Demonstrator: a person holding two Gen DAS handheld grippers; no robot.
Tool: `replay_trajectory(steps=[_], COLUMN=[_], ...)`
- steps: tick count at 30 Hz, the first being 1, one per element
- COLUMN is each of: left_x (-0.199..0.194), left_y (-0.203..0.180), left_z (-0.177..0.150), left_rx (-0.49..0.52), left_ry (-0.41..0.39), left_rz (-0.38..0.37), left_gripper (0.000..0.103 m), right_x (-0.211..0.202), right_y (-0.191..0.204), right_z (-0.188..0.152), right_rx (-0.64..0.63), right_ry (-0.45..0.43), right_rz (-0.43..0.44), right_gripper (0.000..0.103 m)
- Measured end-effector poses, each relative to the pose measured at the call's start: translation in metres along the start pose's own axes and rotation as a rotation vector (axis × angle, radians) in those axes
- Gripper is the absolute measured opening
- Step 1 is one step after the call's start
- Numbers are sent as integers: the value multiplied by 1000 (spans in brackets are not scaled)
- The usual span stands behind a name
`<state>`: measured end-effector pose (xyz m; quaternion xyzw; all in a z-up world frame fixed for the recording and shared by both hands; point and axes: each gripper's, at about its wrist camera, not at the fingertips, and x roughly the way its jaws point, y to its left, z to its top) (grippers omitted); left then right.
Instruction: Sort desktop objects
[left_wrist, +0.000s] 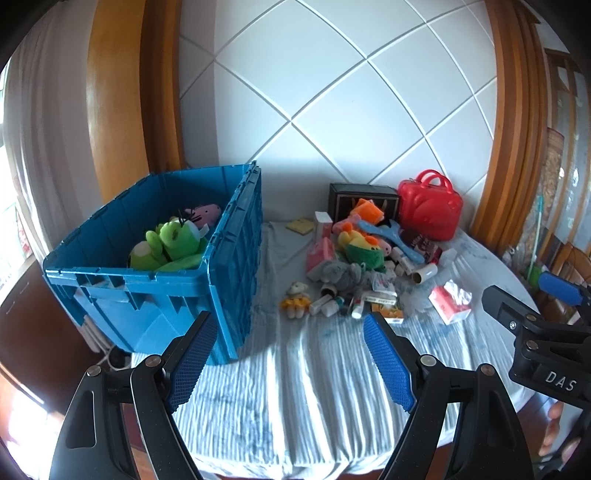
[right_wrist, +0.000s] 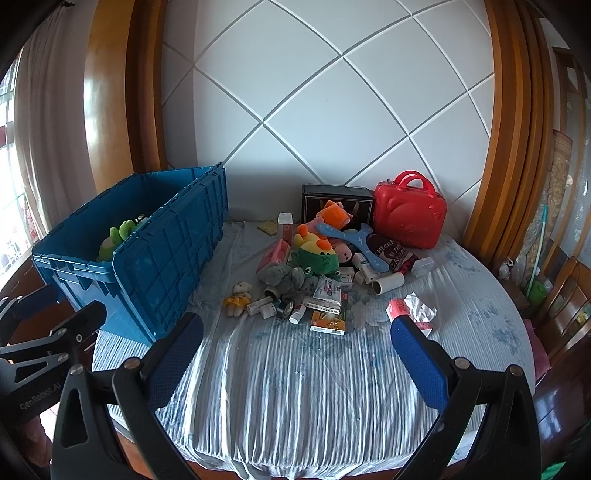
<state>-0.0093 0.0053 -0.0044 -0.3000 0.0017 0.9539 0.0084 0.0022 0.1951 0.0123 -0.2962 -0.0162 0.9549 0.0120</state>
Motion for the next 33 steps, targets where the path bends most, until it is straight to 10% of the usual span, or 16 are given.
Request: replay_trajectory(steps=[33], left_x=[13], left_y=[-5], left_z=[-1], left_rx=[-13], left_ry=[17], left_rz=[7], left_gripper=[82], right_x=[17], right_y=[-10], right_z=[-1], right_rx=[-10], right_ry=[21], right_rz=[8], right_gripper=[103])
